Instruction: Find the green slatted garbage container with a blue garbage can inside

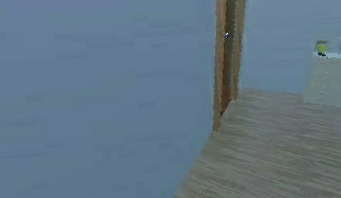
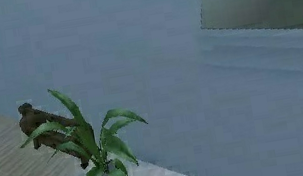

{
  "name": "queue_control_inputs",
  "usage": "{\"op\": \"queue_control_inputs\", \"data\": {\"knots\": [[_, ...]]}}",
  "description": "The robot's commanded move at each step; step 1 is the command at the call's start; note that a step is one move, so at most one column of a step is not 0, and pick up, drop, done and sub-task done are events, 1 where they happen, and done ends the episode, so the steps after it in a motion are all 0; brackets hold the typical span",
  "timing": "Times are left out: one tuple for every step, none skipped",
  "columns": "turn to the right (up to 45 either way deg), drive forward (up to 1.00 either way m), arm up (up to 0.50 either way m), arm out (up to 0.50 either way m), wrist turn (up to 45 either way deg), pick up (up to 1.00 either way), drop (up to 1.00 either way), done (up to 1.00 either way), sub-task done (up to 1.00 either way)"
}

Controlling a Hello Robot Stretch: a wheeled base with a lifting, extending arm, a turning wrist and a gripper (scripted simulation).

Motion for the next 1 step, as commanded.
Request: {"op": "queue_control_inputs", "data": {"knots": [[0.0,0.45,0.00,0.00,0.0,0.00,0.00,0.00,0.00]]}}
